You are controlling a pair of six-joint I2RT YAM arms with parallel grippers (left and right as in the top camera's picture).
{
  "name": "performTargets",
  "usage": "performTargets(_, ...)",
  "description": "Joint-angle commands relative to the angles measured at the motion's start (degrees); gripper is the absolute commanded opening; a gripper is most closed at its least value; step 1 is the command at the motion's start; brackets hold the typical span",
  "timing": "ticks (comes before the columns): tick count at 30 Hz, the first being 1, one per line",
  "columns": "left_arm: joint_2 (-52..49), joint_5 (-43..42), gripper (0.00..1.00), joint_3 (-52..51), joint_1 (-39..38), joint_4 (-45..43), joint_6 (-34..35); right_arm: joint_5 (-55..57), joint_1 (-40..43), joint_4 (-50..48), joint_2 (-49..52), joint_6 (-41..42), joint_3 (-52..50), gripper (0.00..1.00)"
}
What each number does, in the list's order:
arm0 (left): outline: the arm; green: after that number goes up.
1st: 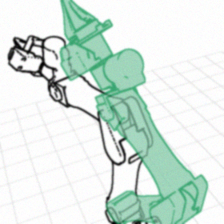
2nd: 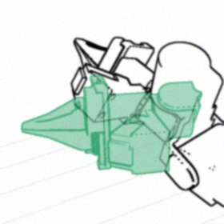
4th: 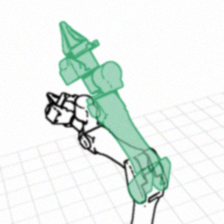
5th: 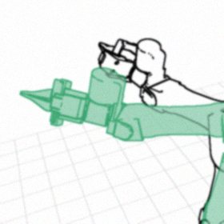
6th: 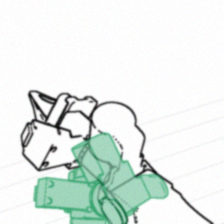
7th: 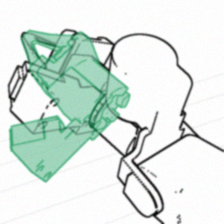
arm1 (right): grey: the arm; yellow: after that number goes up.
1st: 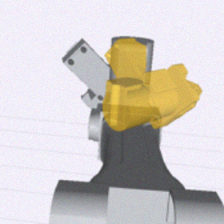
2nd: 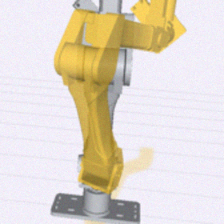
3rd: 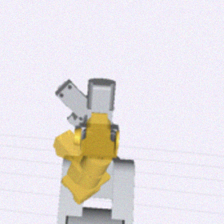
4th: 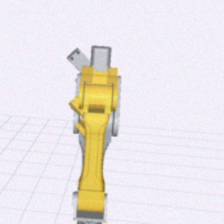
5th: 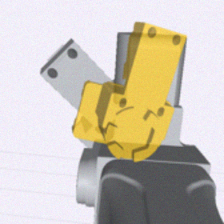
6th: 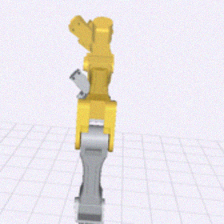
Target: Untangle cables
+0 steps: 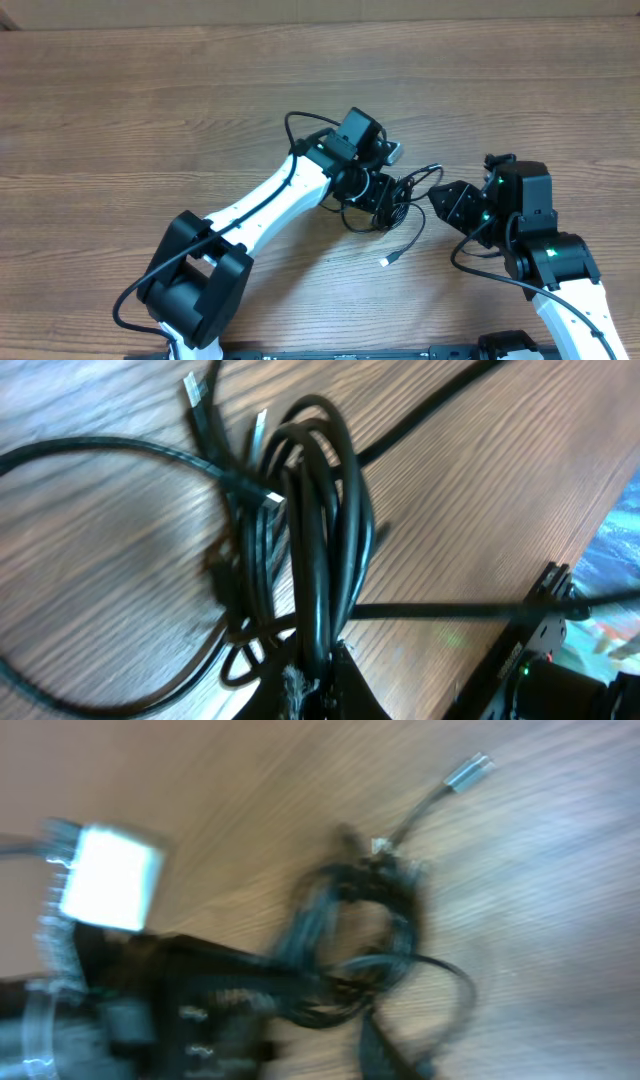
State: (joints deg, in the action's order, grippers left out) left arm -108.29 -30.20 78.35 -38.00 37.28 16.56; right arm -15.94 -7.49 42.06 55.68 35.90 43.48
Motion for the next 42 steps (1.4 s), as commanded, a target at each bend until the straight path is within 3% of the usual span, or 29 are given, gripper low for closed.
performTargets(1, 0.17, -2.23, 0.04, 3.65, 4.22, 4.31, 0.35, 8.41, 0.15, 3.21, 0.57, -0.39, 1.11, 0.68)
performTargets(11, 4.46, -18.51, 0.04, 15.08, 11.5, 10.43, -3.85, 6.49, 0.15, 3.13, 4.57, 0.46, 1.11, 0.72)
performTargets(20, 6.4, -34.62, 0.04, 15.98, 12.39, 10.01, -3.72, -7.65, 0.15, -6.82, 4.79, -1.92, 1.11, 0.71)
performTargets(25, 6.4, -43.06, 0.04, 15.98, 12.37, 6.67, -3.67, -8.17, 0.15, -7.32, 4.79, -1.88, 1.11, 0.69)
performTargets(37, 6.4, -44.85, 0.04, 15.98, 12.37, 5.38, -2.1, -13.86, 0.15, -13.84, 4.79, -1.46, 1.11, 0.58)
performTargets(42, 6.4, -46.42, 0.04, 15.98, 12.37, 4.98, -0.66, -17.18, 0.15, -17.97, 4.79, -1.46, 1.11, 0.47)
